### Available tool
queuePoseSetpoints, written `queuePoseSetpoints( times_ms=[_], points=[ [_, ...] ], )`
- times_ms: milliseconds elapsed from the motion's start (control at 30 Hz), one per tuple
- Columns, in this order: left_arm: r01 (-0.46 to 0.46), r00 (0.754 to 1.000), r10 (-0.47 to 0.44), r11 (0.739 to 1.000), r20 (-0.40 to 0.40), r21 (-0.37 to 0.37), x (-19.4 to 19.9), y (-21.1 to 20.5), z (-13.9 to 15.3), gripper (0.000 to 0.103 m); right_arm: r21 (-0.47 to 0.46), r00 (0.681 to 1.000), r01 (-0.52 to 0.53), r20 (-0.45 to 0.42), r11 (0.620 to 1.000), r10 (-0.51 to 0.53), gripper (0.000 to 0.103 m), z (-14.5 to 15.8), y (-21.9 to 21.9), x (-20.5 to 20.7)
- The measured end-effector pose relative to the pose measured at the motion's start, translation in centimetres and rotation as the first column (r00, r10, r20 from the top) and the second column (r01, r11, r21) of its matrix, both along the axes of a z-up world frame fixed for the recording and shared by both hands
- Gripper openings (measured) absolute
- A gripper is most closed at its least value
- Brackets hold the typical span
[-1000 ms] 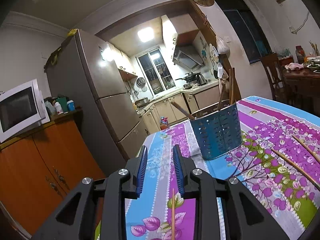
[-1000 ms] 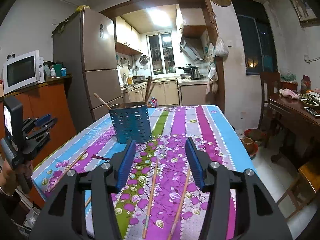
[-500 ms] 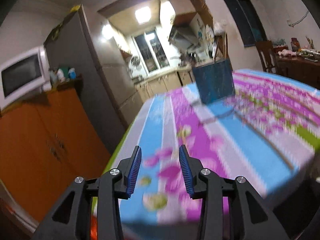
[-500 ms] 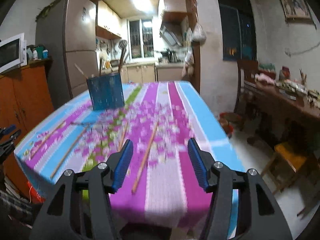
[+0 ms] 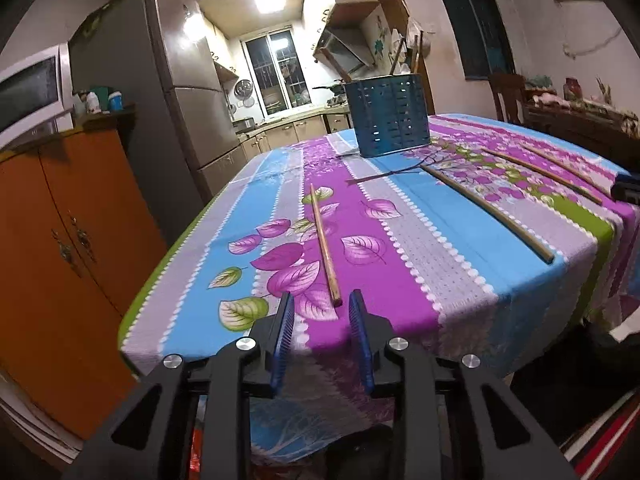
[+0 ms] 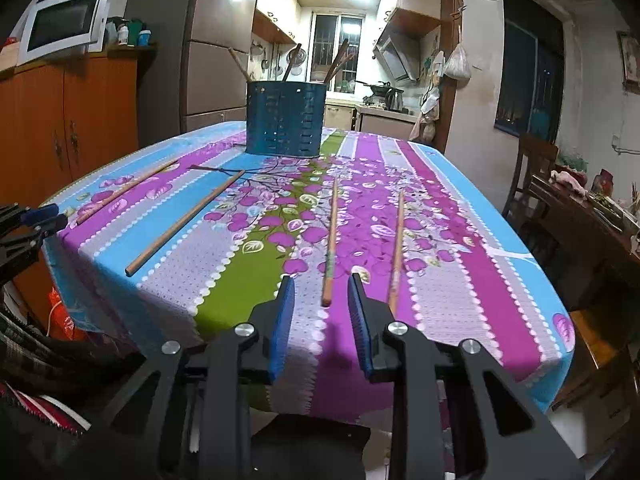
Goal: Organize utensils
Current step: 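Move both open tools back over the remaining chopsticks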
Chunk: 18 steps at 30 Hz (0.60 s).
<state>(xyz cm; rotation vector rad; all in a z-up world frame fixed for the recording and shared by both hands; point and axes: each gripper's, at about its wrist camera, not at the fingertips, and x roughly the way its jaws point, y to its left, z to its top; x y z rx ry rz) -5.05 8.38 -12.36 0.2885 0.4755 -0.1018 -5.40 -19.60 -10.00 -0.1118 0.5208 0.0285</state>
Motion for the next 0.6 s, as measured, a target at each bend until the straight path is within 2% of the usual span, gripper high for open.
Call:
queuePoseSetpoints(
  times_ms=[100, 400, 600],
  points=[
    [0.0, 1.0, -0.001, 1.0, -0.015, -0.025, 1.0, 0.0, -0.3, 0.028, -0.023, 1.0, 0.007, -0.003, 1.0, -0.007, 0.026, -0.3, 0.4, 0.3],
    [0.018, 1.0, -0.019, 0.999, -0.017, -0.028, 2.4, -0.6, -1.1, 0.027, -0.058, 1.0, 0.022, -0.002, 0.998, -0.023, 0.026, -1.0, 1.0, 0.9],
    [0.025, 0.999, -0.026, 0.998, -0.021, -0.049, 2.8, -0.8, -1.1, 0.019, -0.02, 0.998, 0.05, -0.03, 0.999, -0.051, 0.026, -1.5, 0.0, 2.1]
  ],
)
